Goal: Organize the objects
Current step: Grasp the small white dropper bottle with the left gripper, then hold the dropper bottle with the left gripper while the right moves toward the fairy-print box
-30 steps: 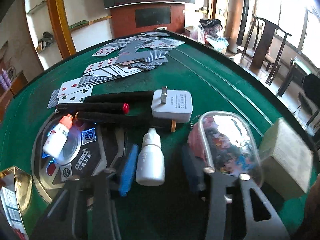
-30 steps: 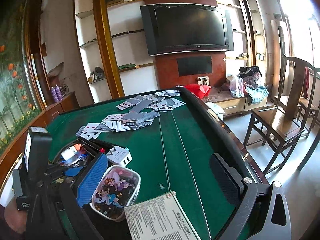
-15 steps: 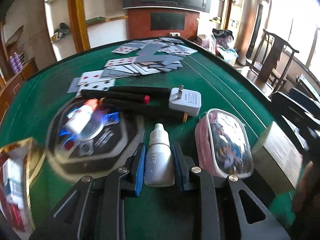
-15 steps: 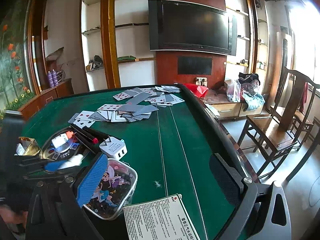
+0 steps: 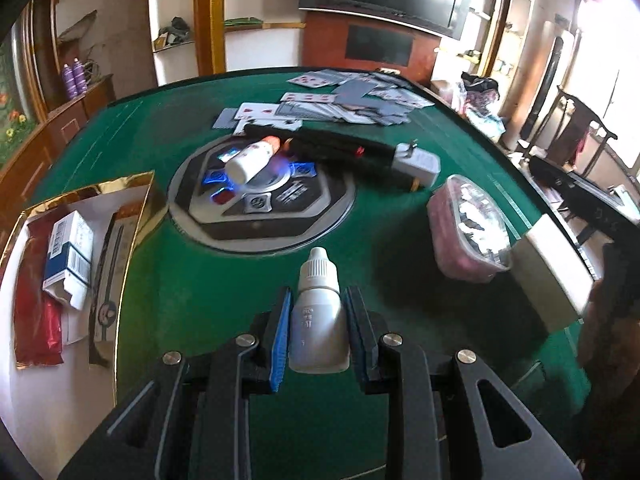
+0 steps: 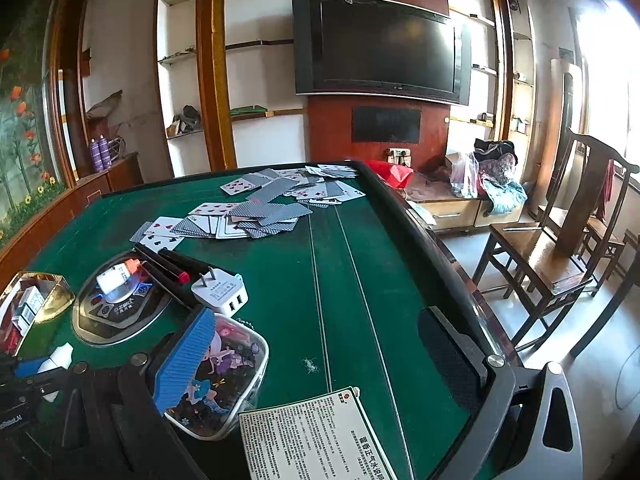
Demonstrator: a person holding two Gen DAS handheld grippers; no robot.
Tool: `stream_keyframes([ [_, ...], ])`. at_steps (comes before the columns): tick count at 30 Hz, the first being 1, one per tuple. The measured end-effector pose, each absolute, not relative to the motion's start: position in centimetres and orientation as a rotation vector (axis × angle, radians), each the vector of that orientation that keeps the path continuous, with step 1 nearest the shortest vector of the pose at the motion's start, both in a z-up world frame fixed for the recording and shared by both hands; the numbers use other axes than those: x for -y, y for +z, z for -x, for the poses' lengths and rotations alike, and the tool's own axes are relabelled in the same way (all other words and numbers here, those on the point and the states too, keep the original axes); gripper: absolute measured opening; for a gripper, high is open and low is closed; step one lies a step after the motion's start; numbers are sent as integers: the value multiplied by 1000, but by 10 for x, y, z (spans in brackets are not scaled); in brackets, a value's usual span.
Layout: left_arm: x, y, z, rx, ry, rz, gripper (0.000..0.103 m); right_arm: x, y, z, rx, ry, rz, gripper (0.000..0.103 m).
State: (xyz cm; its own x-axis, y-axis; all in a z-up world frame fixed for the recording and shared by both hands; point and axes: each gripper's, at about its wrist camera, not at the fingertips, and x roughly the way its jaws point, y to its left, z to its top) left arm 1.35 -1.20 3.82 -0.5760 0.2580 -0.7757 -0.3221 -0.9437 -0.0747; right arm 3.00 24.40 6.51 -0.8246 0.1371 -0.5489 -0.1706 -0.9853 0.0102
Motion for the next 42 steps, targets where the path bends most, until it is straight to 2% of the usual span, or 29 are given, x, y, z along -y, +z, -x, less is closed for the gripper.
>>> stream_keyframes([
  [14,26,15,-10,-90,2577,1286,25,-242,61,-27,-78,2844,884,103],
  [42,41,15,-16,-16,2628,1276,25,-244,58,-23,-68,2821,899,103],
])
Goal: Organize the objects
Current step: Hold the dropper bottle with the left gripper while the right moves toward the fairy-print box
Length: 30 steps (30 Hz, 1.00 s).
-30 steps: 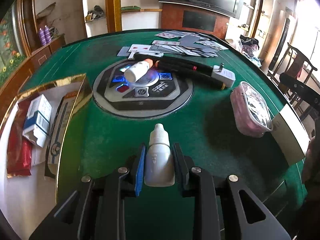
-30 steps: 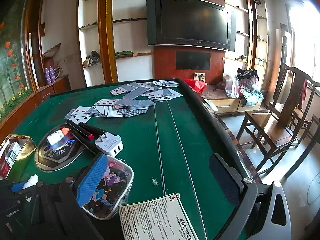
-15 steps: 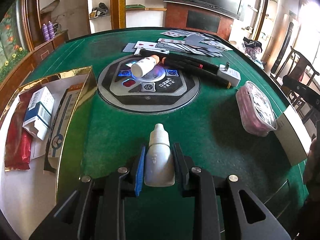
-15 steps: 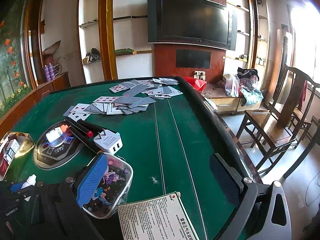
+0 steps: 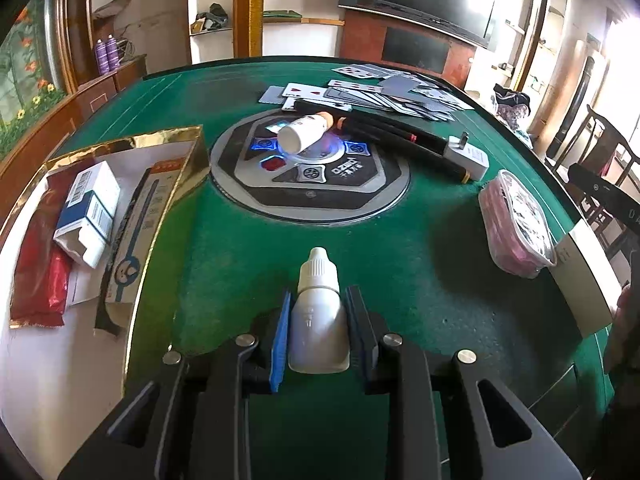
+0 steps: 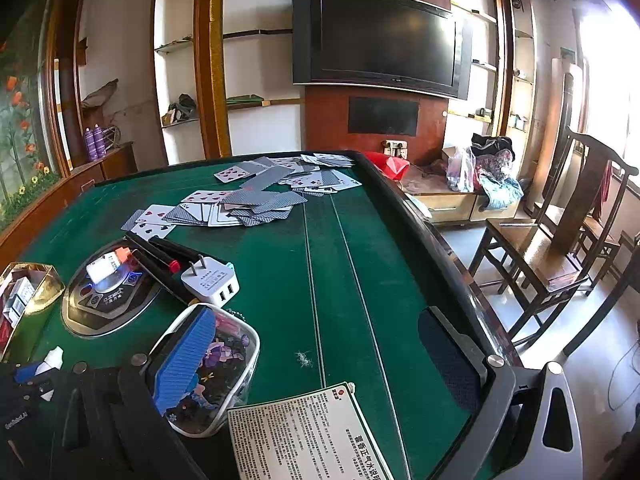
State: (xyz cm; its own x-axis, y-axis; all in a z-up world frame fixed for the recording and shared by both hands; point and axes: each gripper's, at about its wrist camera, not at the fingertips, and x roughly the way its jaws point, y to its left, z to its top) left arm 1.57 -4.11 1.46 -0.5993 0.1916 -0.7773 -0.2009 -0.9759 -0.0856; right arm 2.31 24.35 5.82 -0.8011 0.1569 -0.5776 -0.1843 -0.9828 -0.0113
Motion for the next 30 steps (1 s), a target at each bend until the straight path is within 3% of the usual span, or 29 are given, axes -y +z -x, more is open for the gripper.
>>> stream_keyframes([
  [13,50,13,-26,23,2668,1266,25,-253,56,-25,-63,2768,844,103],
  [20,55,13,-28,60,2662,1258,25,-268,64,-47,-160,2662,751,103],
  [30,62,13,-28,121,2643,1249,25,-278,80,-58,-254,2681,1125,103],
])
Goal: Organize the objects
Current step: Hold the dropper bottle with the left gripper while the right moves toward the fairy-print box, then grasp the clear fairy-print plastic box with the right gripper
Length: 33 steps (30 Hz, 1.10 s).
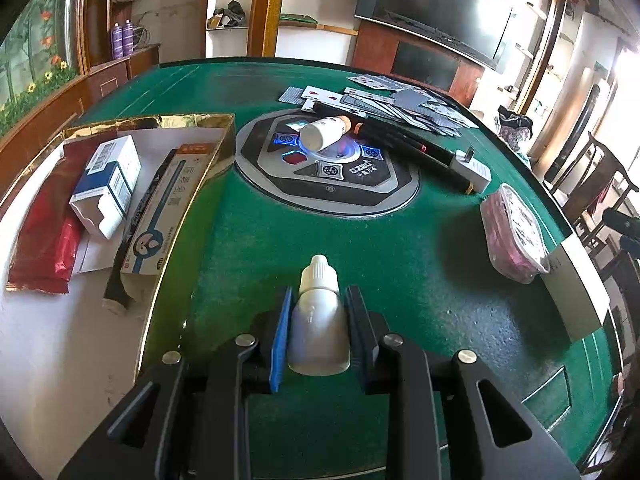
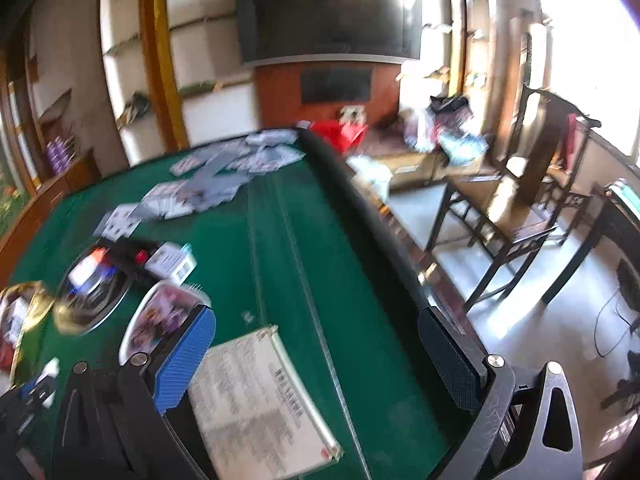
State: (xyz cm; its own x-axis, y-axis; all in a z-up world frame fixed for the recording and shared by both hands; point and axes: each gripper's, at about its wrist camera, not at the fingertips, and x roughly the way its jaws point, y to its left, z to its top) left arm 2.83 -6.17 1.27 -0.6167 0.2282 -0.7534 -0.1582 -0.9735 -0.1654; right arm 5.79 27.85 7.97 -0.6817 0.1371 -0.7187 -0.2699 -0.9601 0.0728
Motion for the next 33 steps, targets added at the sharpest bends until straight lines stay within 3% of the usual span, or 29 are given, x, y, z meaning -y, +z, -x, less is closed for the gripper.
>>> stream_keyframes([
  [5,64,12,-28,142,2637,1245,25,-271,89,-51,-126,2661,1208,103],
  [10,68,12,-28,177,2625,1240,25,-281,105,-37,-559,2793,1275,103],
  [12,70,12,-27,196,2618,1237,25,-272,100,-21,-622,2799,1369,103],
  [23,74,12,-27,247,2596,1226,25,-204,55,80,-187,2658,1603,103],
  [30,73,11,-26,261,2582,1222,25,-204,22,85,-274,2499,1783,103],
  [33,73,11,-26,263,2579,1221,25,-194,10,75,-395,2521,1896,102],
])
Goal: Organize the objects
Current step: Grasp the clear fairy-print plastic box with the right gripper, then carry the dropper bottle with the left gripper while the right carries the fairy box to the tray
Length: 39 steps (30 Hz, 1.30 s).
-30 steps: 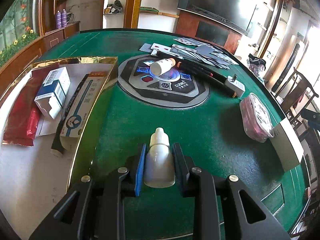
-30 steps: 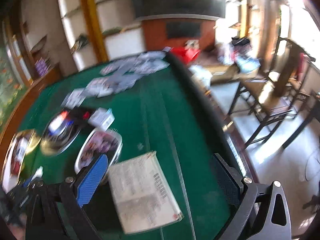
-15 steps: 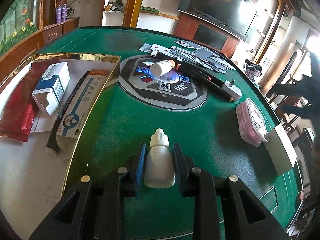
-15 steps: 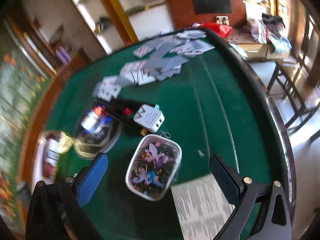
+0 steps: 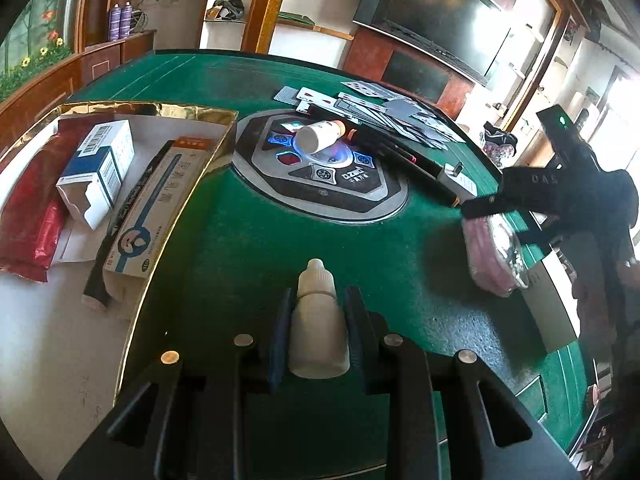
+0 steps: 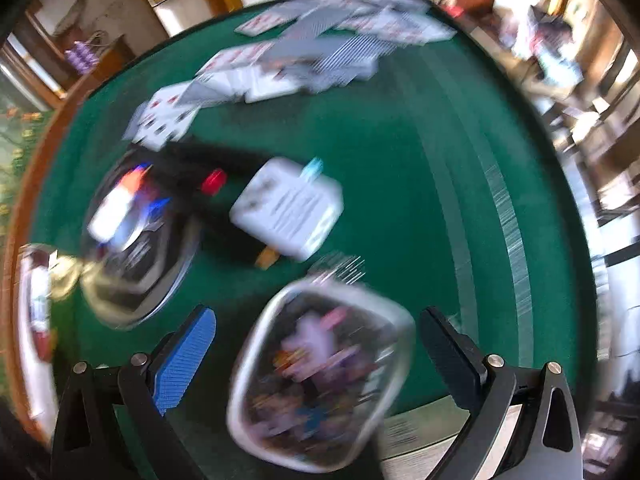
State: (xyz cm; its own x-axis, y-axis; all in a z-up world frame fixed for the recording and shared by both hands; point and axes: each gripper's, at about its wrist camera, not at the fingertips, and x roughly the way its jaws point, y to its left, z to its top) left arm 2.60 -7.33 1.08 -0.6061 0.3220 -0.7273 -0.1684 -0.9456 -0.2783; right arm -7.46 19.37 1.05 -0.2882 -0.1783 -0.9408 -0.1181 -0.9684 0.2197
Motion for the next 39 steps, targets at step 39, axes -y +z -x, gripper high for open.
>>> stream_keyframes([
  [39,77,76,-102,233,2588,864,25,-162,57,-84,426,-2636,-1287,87],
])
